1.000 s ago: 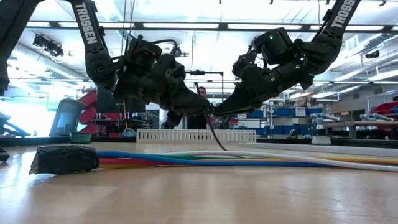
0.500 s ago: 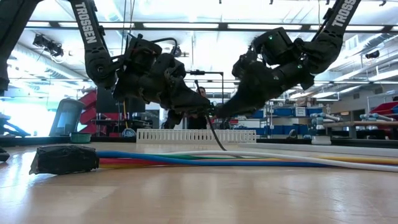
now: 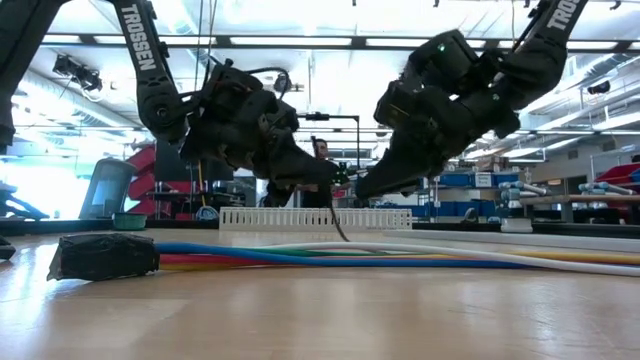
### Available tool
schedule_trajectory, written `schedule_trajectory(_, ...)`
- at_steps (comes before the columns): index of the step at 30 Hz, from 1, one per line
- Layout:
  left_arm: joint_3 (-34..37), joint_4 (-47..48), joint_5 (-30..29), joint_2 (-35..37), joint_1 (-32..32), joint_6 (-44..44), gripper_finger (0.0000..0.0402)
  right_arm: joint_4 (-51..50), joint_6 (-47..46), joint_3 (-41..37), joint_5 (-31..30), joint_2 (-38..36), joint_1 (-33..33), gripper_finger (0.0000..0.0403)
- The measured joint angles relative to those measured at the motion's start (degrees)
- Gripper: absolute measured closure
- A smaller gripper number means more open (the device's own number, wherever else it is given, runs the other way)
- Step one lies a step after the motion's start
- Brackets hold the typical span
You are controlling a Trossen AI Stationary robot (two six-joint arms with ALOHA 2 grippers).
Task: Ziptie cables
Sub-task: Wrap the zip tie around the cable wires
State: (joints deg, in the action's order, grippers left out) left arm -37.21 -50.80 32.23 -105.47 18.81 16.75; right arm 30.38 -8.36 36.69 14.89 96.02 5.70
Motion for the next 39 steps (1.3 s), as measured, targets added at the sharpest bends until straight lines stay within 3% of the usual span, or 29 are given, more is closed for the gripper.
schedule_trajectory(6, 0.01, 4.37, 0.63, 0.00, 0.00, 0.00, 0.0401, -11.96, 5.91, -0.04, -17.89, -6.49, -6.87, 0.0398)
schedule_trajectory(11, 0.00, 4.25, 1.50, 0.00, 0.00, 0.38, 0.0401, -17.79, 9.39, -0.04, -34.66, -13.14, -13.06, 0.0389)
schedule_trajectory(17, 0.00, 3.95, 2.87, 0.00, 1.07, 3.16, 0.0401, -13.57, 32.42, -0.02, -43.98, -12.43, -18.08, 0.0391)
schedule_trajectory(24, -0.04, 3.93, 6.42, 0.00, 3.38, 6.55, 0.0401, 0.04, 62.21, -0.04, -52.33, -3.19, -18.96, 0.0402)
schedule_trajectory(28, -0.07, 3.75, 8.65, 0.00, 4.97, 8.44, 0.0401, 7.00, 76.40, -0.02, -52.10, 2.32, -18.18, 0.0399)
schedule_trajectory(39, -0.35, -2.02, 11.00, 0.00, 6.69, 12.68, 0.0401, 25.45, 94.78, 3.06, -50.74, 16.20, -15.43, 0.0349)
